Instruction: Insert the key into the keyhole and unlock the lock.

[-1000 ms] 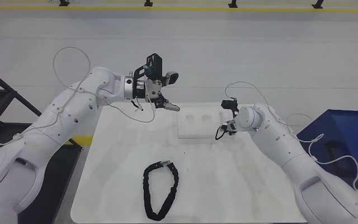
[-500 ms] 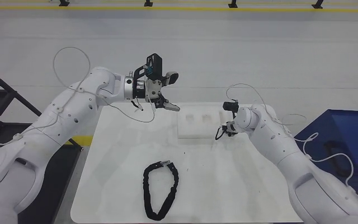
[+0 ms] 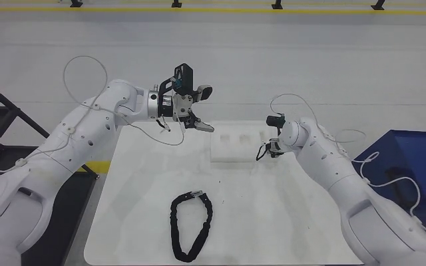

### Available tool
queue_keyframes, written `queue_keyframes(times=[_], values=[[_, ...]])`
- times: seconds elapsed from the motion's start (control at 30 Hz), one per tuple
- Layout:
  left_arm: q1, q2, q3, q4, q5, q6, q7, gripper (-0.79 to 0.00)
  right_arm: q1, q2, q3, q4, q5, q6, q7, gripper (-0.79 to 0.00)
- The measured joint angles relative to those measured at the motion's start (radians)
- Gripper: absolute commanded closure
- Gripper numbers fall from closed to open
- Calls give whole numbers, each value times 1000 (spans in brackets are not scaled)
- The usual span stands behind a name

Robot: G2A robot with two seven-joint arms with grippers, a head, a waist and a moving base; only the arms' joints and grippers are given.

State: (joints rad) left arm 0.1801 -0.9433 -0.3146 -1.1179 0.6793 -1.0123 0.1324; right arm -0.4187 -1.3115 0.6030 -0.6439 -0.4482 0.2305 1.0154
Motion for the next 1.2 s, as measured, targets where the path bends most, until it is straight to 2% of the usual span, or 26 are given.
queue_keyframes(times=[0.17, 0.37, 0.57, 0.8, 1.07, 1.2], values=[[0, 0, 0, 0, 0, 0, 0, -785, 4, 18, 26, -69, -20, 3, 56, 0], [0, 0, 0, 0, 0, 0, 0, -785, -25, 62, 90, -226, -41, -3, 141, 0], [0, 0, 0, 0, 0, 0, 0, -785, -108, 127, 207, -444, -35, -50, 218, 0], [0, 0, 0, 0, 0, 0, 0, -785, -269, 202, 408, -756, -13, -60, 252, 0], [0, 0, 0, 0, 0, 0, 0, -785, -446, 249, 598, -1004, 85, -169, 236, 0], [0, 0, 0, 0, 0, 0, 0, -785, -496, 255, 645, -1028, 217, -308, 212, 0]])
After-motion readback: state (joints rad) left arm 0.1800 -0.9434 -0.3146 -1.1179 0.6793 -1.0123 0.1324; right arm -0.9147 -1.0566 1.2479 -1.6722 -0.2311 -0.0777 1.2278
